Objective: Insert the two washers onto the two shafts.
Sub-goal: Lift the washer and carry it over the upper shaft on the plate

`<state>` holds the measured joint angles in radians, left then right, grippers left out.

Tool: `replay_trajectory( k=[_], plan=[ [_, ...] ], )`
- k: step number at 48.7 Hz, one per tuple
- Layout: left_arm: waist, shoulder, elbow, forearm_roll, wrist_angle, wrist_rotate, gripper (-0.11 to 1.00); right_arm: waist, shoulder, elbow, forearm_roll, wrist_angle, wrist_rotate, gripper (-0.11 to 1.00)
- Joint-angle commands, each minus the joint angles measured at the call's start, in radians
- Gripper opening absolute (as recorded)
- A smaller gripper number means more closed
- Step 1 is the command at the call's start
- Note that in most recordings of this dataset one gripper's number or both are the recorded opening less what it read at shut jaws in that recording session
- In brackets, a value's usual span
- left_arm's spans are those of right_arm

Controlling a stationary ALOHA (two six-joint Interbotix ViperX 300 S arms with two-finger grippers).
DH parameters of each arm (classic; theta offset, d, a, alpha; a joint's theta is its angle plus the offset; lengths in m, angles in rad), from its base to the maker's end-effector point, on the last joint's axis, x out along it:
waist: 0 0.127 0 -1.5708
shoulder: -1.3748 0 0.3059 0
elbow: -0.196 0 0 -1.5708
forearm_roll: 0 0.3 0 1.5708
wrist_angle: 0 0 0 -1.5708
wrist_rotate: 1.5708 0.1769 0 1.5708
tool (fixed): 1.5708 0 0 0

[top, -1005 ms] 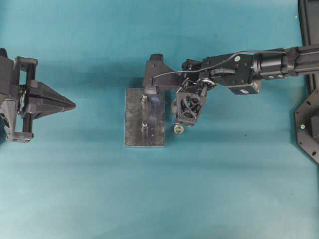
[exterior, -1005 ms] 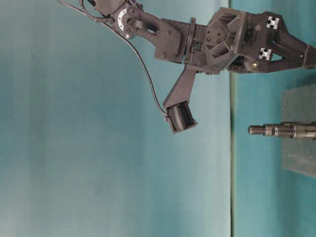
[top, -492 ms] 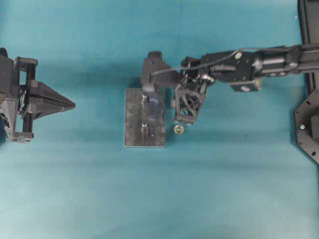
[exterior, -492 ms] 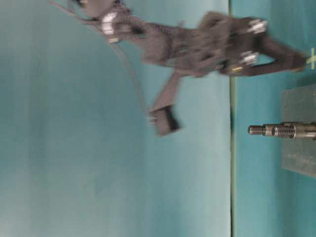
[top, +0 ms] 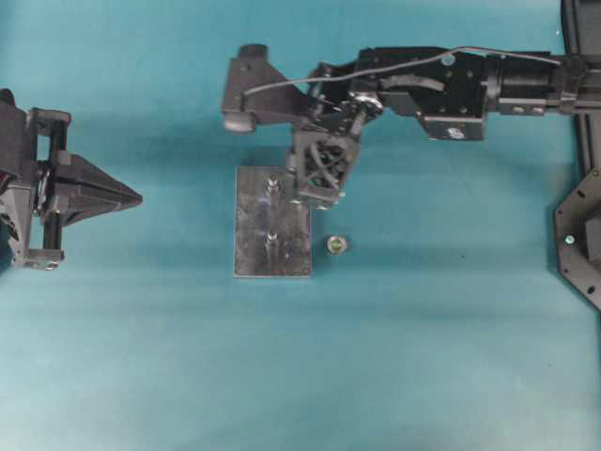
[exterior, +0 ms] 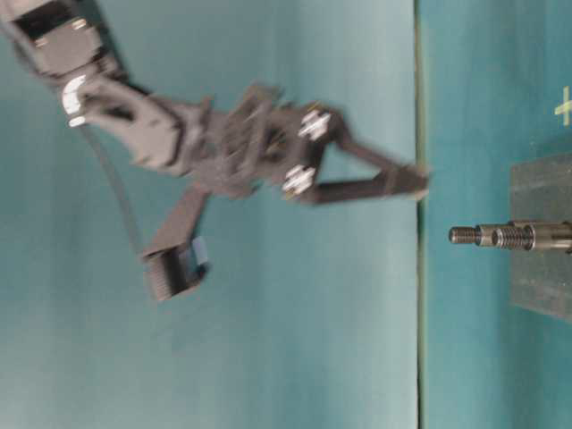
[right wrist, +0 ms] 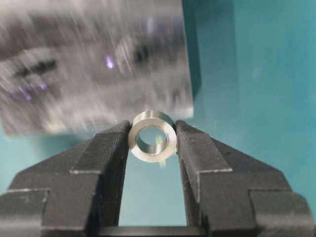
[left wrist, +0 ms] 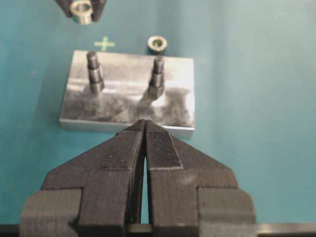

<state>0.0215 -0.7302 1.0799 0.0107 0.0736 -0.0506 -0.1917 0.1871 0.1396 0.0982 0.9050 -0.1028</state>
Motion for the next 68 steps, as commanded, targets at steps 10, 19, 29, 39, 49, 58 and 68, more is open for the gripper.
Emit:
replay_trajectory(
  k=[10,19,29,39,49,58,68],
  plan=[
    [-0.002,-0.003,-0.011,0.003,-0.006,-0.002,0.0,0.034,0.048,-0.097,0.002,0.017,-0.014,0.33],
    [-0.002,-0.005,-0.009,0.002,-0.006,-0.002,0.0,0.035,0.081,-0.112,-0.015,0.018,-0.009,0.33],
    [-0.002,-0.009,-0.009,0.002,-0.005,-0.002,0.0,0.035,0.097,-0.114,-0.034,0.031,-0.012,0.33],
    [-0.002,-0.009,-0.005,0.003,-0.005,-0.002,0.0,0.038,0.114,-0.114,-0.034,0.028,-0.012,0.33],
    [-0.002,-0.012,-0.006,0.002,-0.005,-0.002,0.0,0.034,0.124,-0.117,-0.037,0.031,-0.011,0.33],
    [-0.002,-0.015,-0.005,0.003,-0.005,-0.003,0.0,0.032,0.126,-0.129,-0.038,0.034,-0.012,0.33],
    [-0.002,-0.015,0.0,0.003,-0.006,-0.005,0.0,0.032,0.137,-0.155,-0.038,0.049,-0.012,0.33]
  ],
)
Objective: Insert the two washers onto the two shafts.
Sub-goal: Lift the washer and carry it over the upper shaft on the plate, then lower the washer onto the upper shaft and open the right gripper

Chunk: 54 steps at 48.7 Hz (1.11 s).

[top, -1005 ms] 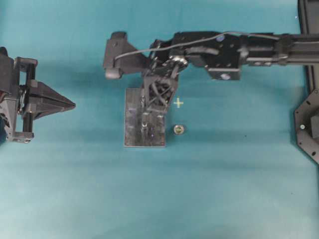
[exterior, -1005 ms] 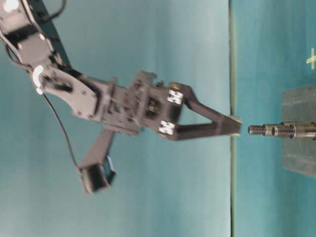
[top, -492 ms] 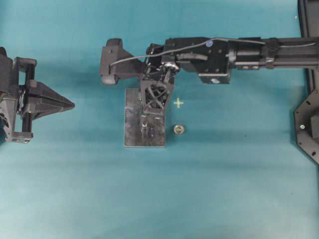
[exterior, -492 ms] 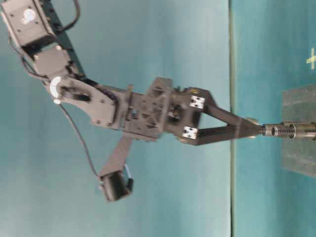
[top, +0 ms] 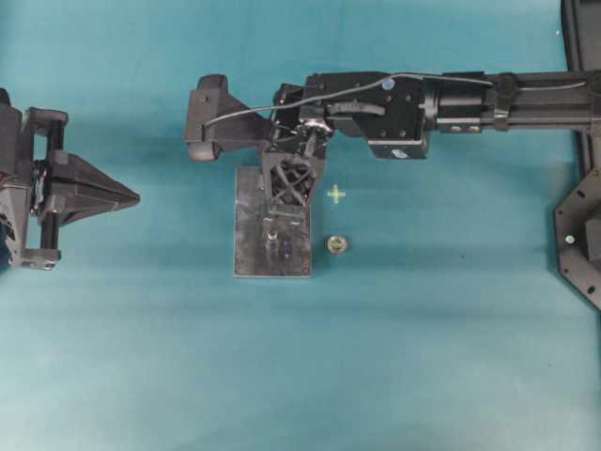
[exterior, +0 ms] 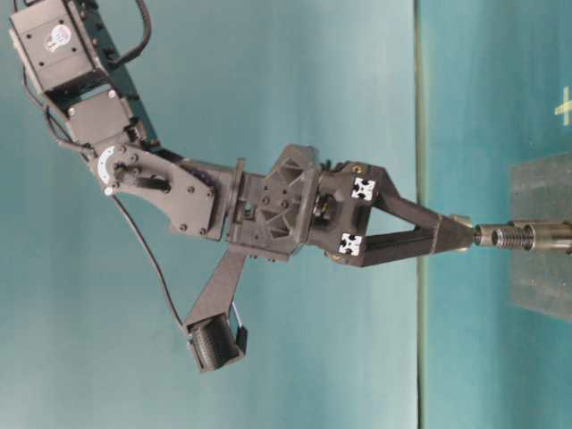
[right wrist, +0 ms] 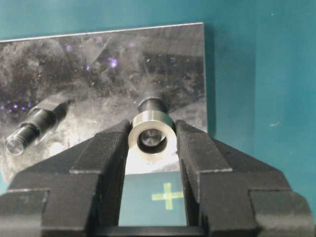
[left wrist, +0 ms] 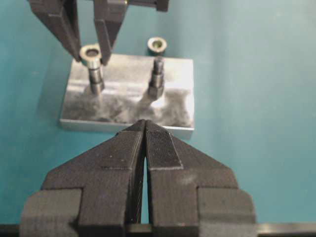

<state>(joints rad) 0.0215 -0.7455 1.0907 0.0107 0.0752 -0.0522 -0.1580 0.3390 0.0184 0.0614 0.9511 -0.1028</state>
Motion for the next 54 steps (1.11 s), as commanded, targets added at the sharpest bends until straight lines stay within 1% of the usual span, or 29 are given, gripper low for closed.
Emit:
replay_trajectory(
  k=[1,13,15,21,23,25,36,42,48,54],
  plan=[
    [-0.002,0.0,-0.011,0.003,-0.008,-0.003,0.0,-0.002,-0.014,-0.035,-0.002,0.006,-0.012,0.33],
    [-0.002,0.0,-0.009,0.003,-0.008,-0.003,0.0,-0.002,0.009,-0.06,-0.002,0.063,-0.009,0.35],
    [-0.002,0.0,-0.009,0.002,-0.008,-0.003,0.0,-0.003,0.011,-0.061,0.0,0.067,-0.006,0.42],
    [-0.002,0.0,-0.009,0.003,-0.009,-0.003,0.0,-0.005,0.011,-0.069,-0.002,0.067,-0.002,0.73],
    [-0.002,0.0,-0.009,0.003,-0.009,-0.003,0.0,-0.005,0.011,-0.072,-0.002,0.067,-0.003,0.79],
    [-0.002,0.0,-0.009,0.003,-0.011,-0.003,0.0,-0.006,0.012,-0.074,0.0,0.066,-0.006,0.82],
    [-0.002,0.0,-0.009,0.003,-0.011,-0.005,0.0,-0.006,0.021,-0.075,0.002,0.061,-0.008,0.82],
    [-0.003,0.0,-0.009,0.002,-0.011,-0.005,0.0,-0.009,0.003,-0.069,0.002,0.069,-0.003,0.82],
    [-0.005,0.0,-0.009,0.002,-0.011,-0.005,0.0,-0.015,-0.054,-0.023,0.003,0.084,0.002,0.82],
    [-0.005,0.0,-0.009,0.003,-0.011,-0.003,0.0,-0.009,-0.135,0.049,0.009,0.08,0.006,0.81]
  ],
)
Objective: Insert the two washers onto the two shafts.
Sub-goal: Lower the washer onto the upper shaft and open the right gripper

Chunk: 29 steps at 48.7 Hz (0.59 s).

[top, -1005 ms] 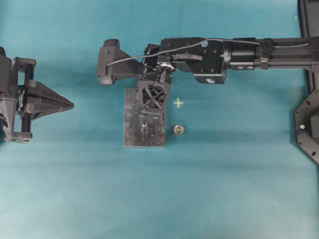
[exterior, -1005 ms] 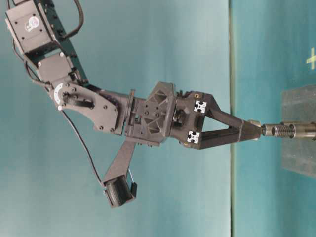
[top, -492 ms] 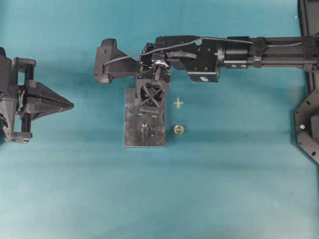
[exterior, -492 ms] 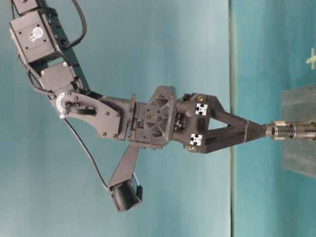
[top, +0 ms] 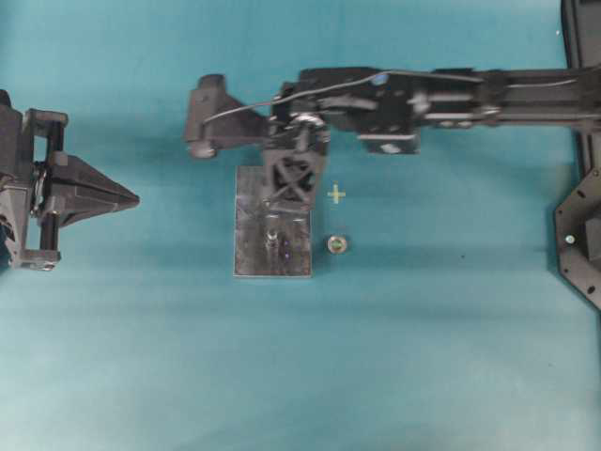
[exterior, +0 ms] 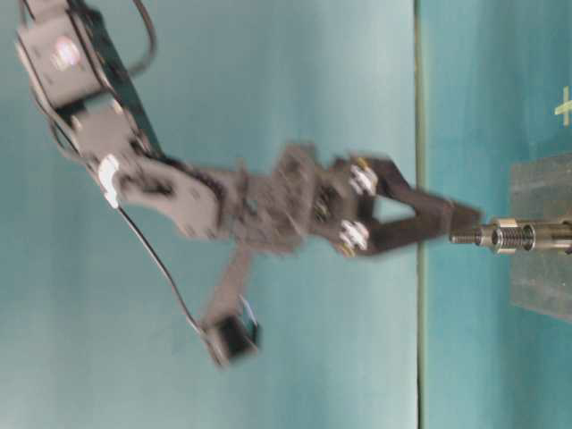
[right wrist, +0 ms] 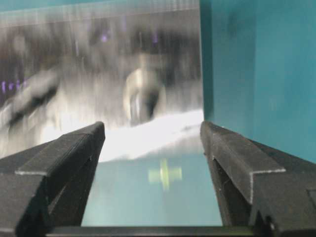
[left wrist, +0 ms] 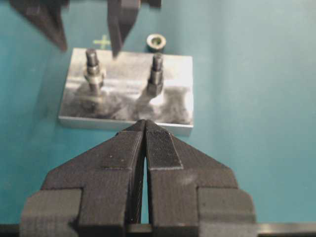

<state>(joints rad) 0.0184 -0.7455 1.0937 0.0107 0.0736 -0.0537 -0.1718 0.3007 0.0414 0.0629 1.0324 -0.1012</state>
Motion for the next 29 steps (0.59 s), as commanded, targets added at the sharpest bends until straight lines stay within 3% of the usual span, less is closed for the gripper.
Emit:
replay_trajectory(
  k=[1,13,29],
  plan=[
    [-0.002,0.0,-0.012,0.002,-0.009,-0.002,0.0,0.006,-0.118,0.046,0.012,-0.003,0.006,0.81],
    [-0.002,0.0,-0.012,0.003,-0.009,-0.002,0.0,0.041,-0.229,0.192,0.055,-0.078,0.011,0.81],
    [-0.002,0.0,-0.012,0.002,-0.009,-0.002,0.0,0.133,-0.256,0.419,0.091,-0.367,0.038,0.81]
  ],
)
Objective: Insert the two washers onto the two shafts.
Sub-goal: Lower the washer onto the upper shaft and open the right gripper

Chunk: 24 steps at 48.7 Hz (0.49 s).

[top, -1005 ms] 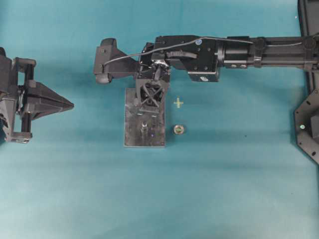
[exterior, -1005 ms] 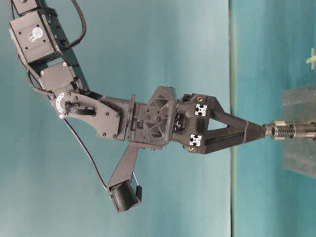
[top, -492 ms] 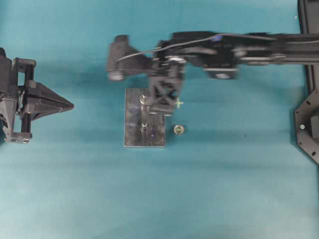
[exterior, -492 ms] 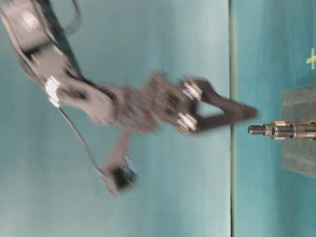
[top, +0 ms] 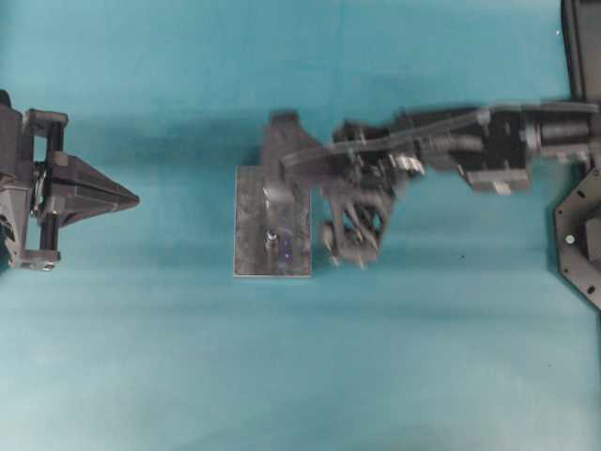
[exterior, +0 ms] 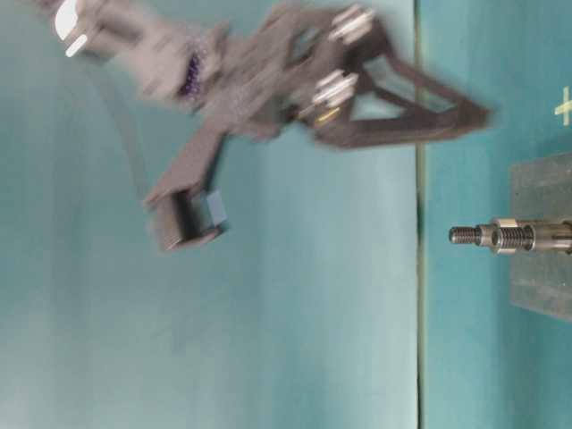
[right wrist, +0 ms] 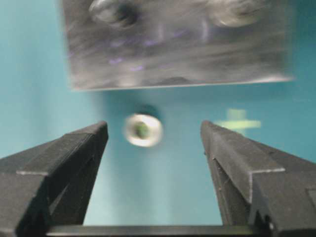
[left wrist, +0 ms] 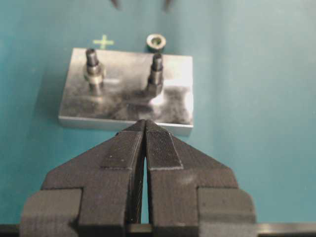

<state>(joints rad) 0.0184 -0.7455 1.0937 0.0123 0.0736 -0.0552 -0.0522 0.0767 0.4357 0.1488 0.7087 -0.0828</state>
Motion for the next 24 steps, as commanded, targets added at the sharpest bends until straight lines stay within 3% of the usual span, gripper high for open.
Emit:
replay_trajectory(
  k=[1,11,24],
  plan=[
    [-0.002,0.0,-0.012,0.0,-0.009,0.0,0.0,0.018,-0.031,0.034,0.006,-0.049,0.026,0.81],
    [0.0,0.003,-0.012,0.0,-0.009,0.0,0.0,0.041,0.003,0.081,0.005,-0.107,0.072,0.81],
    [-0.002,0.005,-0.014,0.002,-0.009,0.0,0.0,0.049,0.071,0.075,0.003,-0.155,0.074,0.81]
  ],
)
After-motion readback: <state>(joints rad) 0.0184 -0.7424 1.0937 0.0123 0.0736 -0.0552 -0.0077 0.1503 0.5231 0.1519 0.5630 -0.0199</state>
